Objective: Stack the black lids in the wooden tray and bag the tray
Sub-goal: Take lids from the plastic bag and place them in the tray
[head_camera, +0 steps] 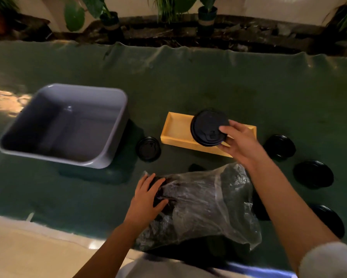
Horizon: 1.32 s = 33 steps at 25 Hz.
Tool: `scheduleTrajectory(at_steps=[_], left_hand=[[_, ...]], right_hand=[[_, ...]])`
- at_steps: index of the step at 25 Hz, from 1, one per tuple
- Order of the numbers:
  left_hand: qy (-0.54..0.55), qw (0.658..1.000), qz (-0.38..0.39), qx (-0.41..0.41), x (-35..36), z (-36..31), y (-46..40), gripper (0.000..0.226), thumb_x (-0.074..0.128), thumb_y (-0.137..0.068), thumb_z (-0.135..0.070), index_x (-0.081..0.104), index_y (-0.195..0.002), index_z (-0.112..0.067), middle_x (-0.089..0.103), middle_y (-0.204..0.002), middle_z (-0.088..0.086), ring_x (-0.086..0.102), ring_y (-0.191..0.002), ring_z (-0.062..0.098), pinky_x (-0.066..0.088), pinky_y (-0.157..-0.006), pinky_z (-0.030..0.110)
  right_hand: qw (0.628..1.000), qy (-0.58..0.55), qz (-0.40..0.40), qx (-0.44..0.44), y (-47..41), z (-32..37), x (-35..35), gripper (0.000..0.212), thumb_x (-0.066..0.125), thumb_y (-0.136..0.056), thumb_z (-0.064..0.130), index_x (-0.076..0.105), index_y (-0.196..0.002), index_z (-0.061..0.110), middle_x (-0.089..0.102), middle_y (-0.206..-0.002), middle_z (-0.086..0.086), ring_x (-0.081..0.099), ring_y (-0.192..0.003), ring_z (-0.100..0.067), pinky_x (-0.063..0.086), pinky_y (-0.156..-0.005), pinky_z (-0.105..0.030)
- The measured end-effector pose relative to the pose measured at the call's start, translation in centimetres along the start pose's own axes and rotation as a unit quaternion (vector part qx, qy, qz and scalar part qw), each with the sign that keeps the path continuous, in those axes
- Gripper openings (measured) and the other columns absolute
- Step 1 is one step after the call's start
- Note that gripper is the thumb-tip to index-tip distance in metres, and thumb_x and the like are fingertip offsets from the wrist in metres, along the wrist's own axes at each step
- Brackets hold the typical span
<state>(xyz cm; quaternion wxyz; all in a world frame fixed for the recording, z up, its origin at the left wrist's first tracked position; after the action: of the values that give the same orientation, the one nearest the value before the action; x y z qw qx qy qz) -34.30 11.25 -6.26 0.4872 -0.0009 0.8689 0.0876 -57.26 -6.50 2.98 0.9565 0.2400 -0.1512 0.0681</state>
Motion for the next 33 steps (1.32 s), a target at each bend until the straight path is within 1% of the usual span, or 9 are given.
scheduleTrajectory(at_steps=[4,10,14,19,21,24,28,30,33], left_hand=[[0.003,1.000,0.005,-0.008,0.0,0.0,-0.1,0.061,0.060,-0.084,-0.040,0.035,-0.139,-0.031,0.022,-0.154,0.002,0.005,-0.144,0.021,0.020,-0.114,0.040],[-0.013,0.999,0.032,-0.032,0.4,0.3,0.1,0.063,0.056,-0.085,-0.045,0.027,-0.140,-0.038,0.016,-0.156,-0.003,-0.002,-0.144,0.017,0.021,-0.115,0.047],[-0.013,0.999,0.025,-0.030,0.4,0.3,-0.1,0.063,0.058,-0.083,-0.045,0.030,-0.140,-0.037,0.018,-0.155,-0.002,0.000,-0.144,0.017,0.022,-0.115,0.047],[-0.009,0.999,0.029,-0.030,0.5,0.4,-0.1,0.063,0.057,-0.083,-0.047,0.029,-0.139,-0.039,0.018,-0.155,-0.003,-0.001,-0.144,0.016,0.020,-0.115,0.047],[-0.008,0.999,0.026,-0.027,0.4,0.4,-0.2,0.063,0.057,-0.083,-0.046,0.029,-0.139,-0.038,0.018,-0.155,-0.002,-0.001,-0.144,0.016,0.019,-0.114,0.045],[-0.010,1.000,0.020,-0.019,0.4,0.3,-0.2,0.063,0.057,-0.083,-0.046,0.030,-0.139,-0.037,0.020,-0.155,-0.001,-0.001,-0.143,0.015,0.018,-0.115,0.044],[-0.005,0.999,0.027,-0.018,0.4,0.4,0.0,0.064,0.056,-0.084,-0.046,0.028,-0.140,-0.038,0.016,-0.156,-0.001,-0.004,-0.142,0.013,0.024,-0.113,0.054],[0.005,0.999,0.038,0.001,0.3,0.2,0.1,0.068,0.056,-0.084,-0.045,0.017,-0.140,-0.045,0.001,-0.157,-0.005,-0.011,-0.142,0.013,0.021,-0.112,0.059],[0.092,0.996,-0.011,0.010,-0.8,-0.1,0.8,0.077,0.053,-0.083,-0.040,0.003,-0.139,-0.052,-0.020,-0.156,-0.011,-0.017,-0.143,0.014,0.008,-0.114,0.055]], right_hand=[[0.994,0.062,-0.024,0.088,-8.3,-2.3,4.5,0.034,0.068,-0.078,0.011,0.054,-0.110,0.014,0.059,-0.103,-0.005,0.058,-0.088,-0.018,0.046,-0.064,-0.032],[0.964,0.246,-0.055,0.082,-14.4,-5.9,7.8,0.054,0.069,-0.078,0.019,0.051,-0.128,0.004,0.058,-0.129,-0.015,0.055,-0.115,-0.030,0.050,-0.093,-0.040],[0.867,0.490,-0.090,-0.027,-14.4,-5.4,7.4,0.048,0.060,-0.083,0.038,0.059,-0.121,0.008,0.063,-0.123,-0.013,0.057,-0.113,-0.030,0.046,-0.091,-0.036],[0.760,0.604,-0.153,-0.186,-13.1,-4.7,7.3,0.047,0.062,-0.084,0.030,0.050,-0.127,0.017,0.050,-0.132,-0.014,0.047,-0.121,-0.029,0.045,-0.094,-0.039],[0.674,0.682,-0.105,-0.263,-12.7,-5.1,7.5,0.037,0.055,-0.088,0.029,0.054,-0.124,0.020,0.049,-0.132,-0.011,0.041,-0.123,-0.029,0.040,-0.098,-0.042],[0.589,0.782,0.000,-0.204,-11.6,-6.7,7.4,0.039,0.038,-0.094,0.036,0.048,-0.132,0.028,0.041,-0.143,-0.007,0.027,-0.135,-0.029,0.022,-0.109,-0.053],[0.639,0.738,0.002,-0.216,-7.6,-5.0,7.4,0.047,0.039,-0.094,0.034,0.032,-0.141,0.030,0.028,-0.150,-0.011,0.019,-0.141,-0.027,0.021,-0.111,-0.051],[0.754,0.576,-0.064,-0.309,-1.9,-2.6,4.8,0.037,0.043,-0.090,0.030,0.048,-0.126,0.029,0.055,-0.122,-0.002,0.046,-0.114,-0.006,0.044,-0.094,-0.032],[0.858,0.378,-0.181,-0.296,7.6,-3.0,-2.9,0.024,0.041,-0.083,0.019,0.058,-0.077,0.034,0.058,-0.062,0.012,0.053,-0.062,0.005,0.038,-0.052,-0.005]])
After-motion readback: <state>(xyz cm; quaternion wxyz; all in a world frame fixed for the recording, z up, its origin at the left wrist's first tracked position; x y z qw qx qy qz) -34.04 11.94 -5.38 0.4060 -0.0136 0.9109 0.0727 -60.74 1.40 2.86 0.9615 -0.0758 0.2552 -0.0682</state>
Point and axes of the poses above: each hand's wrist, its own y-axis away from the middle knuckle, its own x-axis out of the palm, z = x × y, the point moved 4 cm from there along -y, towards the middle knuckle
